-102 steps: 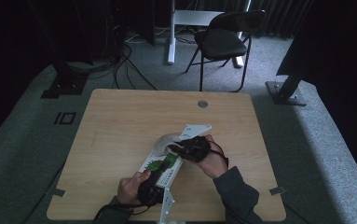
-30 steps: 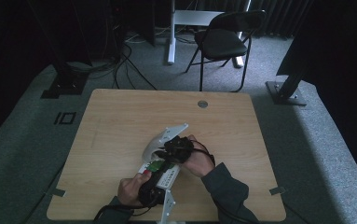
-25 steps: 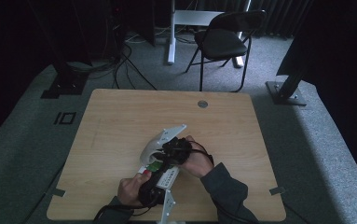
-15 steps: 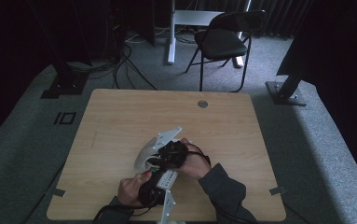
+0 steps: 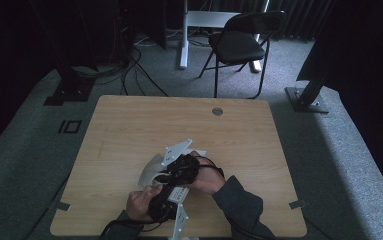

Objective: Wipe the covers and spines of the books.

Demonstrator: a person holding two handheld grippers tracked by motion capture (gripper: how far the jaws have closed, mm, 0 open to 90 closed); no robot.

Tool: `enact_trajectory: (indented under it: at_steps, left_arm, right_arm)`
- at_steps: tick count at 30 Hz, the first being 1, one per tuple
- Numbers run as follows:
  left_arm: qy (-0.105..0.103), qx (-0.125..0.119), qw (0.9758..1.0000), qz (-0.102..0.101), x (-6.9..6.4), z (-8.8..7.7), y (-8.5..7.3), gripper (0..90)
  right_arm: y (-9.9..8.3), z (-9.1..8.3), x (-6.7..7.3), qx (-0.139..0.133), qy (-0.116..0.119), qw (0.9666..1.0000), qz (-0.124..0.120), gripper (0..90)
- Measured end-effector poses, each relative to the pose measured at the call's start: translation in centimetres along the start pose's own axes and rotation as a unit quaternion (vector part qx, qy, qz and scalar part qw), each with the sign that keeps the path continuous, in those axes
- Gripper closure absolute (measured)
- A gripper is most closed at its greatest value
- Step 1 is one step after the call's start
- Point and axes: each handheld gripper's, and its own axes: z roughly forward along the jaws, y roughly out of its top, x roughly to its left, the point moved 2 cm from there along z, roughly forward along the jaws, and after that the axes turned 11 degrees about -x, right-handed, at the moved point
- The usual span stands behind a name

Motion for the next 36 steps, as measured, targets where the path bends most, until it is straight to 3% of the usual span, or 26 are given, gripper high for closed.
enact_trajectory:
  at_steps: [4,7,21,36]
  left_arm:
    - [0.0,0.0,1.0,0.001,0.0,0.0,0.0,77.9]
    - [0.0,0.0,1.0,0.0,0.0,0.0,0.0,77.9]
    - [-0.005,-0.001,1.0,-0.008,0.1,0.0,-0.1,77.8]
    - [-0.008,-0.007,0.9997,-0.021,0.2,-0.1,-0.1,77.8]
  right_arm:
    - [-0.1,0.0,-0.2,0.001,-0.003,1.0,0.003,84.0]
    - [-0.2,-0.1,-0.6,0.008,-0.022,0.9997,0.002,84.0]
    - [-0.9,-0.6,-2.0,0.016,-0.064,0.9977,0.017,84.1]
    - [-1.3,-2.5,-3.3,0.01,-0.124,0.9919,0.025,84.4]
